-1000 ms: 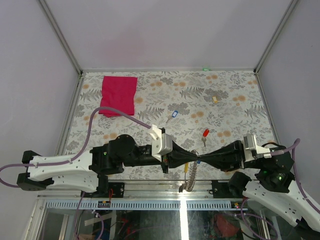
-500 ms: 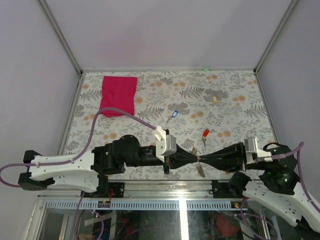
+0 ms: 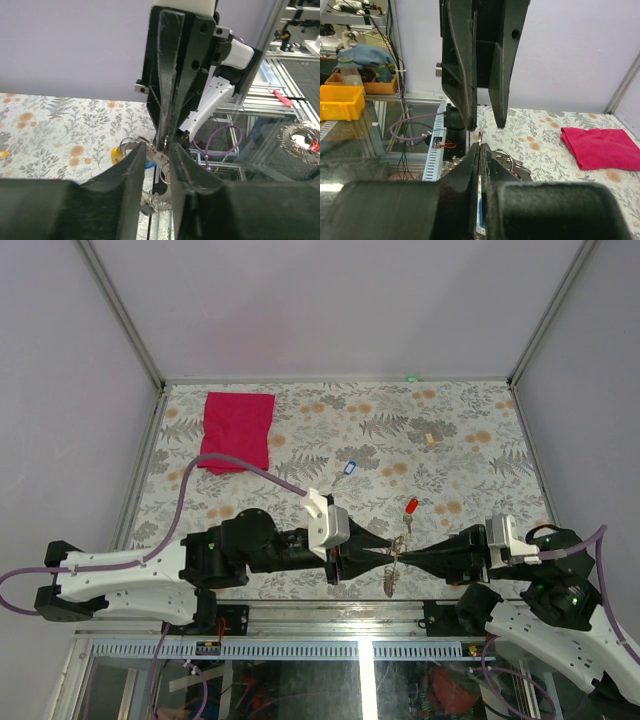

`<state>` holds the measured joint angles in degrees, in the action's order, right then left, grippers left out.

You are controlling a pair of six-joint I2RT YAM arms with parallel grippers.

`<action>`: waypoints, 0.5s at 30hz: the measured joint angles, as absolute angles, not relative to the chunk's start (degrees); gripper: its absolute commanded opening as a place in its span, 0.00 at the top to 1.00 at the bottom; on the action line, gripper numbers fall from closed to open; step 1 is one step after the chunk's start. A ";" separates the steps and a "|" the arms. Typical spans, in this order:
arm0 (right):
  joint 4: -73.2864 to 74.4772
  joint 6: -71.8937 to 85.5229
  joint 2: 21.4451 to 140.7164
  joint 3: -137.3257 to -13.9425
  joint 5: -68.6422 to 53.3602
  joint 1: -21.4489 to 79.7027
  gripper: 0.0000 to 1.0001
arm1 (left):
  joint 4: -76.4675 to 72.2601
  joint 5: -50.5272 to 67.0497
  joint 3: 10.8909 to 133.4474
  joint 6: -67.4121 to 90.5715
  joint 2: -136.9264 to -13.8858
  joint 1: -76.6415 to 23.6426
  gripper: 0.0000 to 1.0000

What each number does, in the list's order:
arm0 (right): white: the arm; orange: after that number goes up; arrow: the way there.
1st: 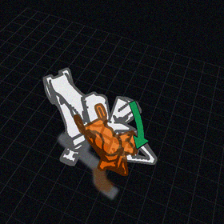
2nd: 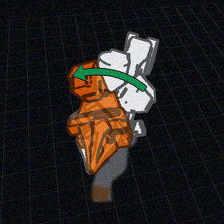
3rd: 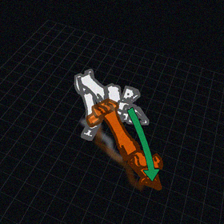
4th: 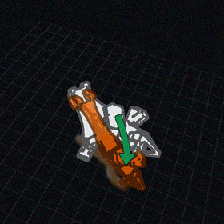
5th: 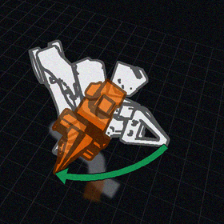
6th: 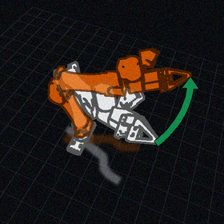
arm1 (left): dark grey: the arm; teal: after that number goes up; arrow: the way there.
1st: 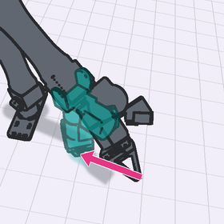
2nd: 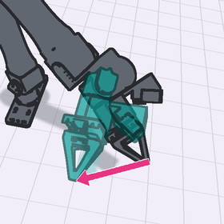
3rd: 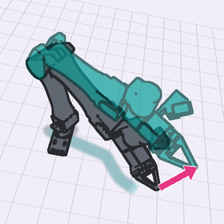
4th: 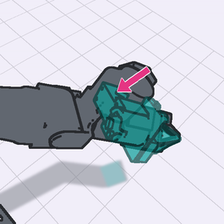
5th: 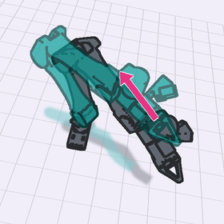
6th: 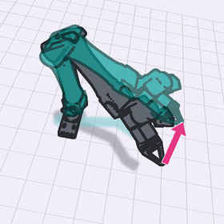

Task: Put the keys on the keyring

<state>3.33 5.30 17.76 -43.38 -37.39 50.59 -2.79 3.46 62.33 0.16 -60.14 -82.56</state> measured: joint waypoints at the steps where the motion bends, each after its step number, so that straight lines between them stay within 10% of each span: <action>1: 4.08 4.86 17.76 -43.53 -37.06 50.59 1.00 | -2.79 2.83 62.30 0.25 -59.83 -82.56 0.66; 15: 19.09 -3.92 13.98 -48.16 -25.34 50.59 1.00 | -2.61 -7.77 52.25 10.70 -54.78 -72.93 0.56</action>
<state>19.09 -3.92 13.98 -48.16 -25.34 50.59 -2.61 -7.77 52.25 10.70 -54.78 -72.93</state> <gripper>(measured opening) 0.010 0.427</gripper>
